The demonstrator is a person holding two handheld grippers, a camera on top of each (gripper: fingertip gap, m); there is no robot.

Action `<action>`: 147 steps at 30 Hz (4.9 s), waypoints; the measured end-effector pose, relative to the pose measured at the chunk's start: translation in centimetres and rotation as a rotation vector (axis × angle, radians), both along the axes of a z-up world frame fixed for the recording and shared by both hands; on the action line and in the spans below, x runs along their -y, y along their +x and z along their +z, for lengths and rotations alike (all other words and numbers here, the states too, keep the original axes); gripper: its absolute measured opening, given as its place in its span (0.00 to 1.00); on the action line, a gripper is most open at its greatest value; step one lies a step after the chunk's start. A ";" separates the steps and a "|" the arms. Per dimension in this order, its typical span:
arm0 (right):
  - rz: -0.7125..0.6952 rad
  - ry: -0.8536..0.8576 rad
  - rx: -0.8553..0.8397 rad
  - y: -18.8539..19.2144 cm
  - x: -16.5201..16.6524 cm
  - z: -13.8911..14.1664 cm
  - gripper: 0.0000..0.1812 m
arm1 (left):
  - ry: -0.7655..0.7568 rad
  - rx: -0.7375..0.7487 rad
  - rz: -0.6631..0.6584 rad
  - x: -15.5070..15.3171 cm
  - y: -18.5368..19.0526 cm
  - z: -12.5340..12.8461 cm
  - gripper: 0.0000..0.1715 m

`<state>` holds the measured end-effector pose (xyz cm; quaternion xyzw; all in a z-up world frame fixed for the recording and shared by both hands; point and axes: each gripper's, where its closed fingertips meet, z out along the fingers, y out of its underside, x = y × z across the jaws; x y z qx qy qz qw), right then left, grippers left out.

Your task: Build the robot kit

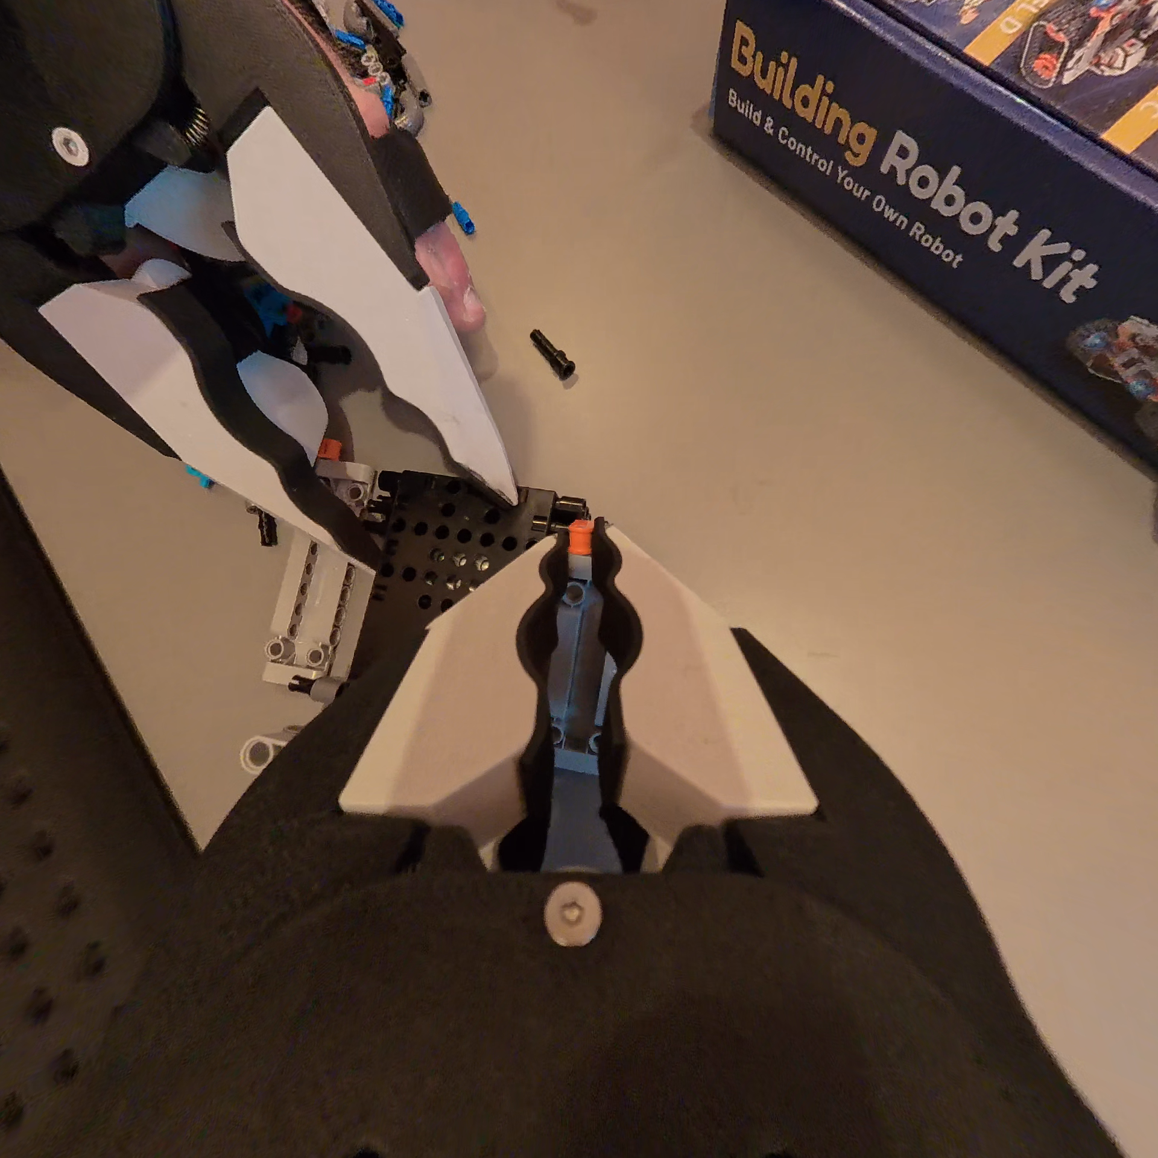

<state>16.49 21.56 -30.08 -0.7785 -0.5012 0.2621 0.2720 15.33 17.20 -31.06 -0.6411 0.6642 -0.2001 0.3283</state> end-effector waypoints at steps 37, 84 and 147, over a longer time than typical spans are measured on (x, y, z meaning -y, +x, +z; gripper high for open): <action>-0.016 -0.477 -0.342 0.4 0.2 0.6 0.04 | 0.004 -0.001 -0.031 0.3 0.6 0.0 0.27; 0.158 -0.050 -0.478 -1.0 2.3 7.9 0.02 | -0.193 0.363 0.068 -1.8 1.6 7.5 0.03; -0.070 -0.267 -0.113 0.3 0.3 -0.5 0.03 | 0.020 -0.019 -0.164 1.9 1.2 0.0 0.15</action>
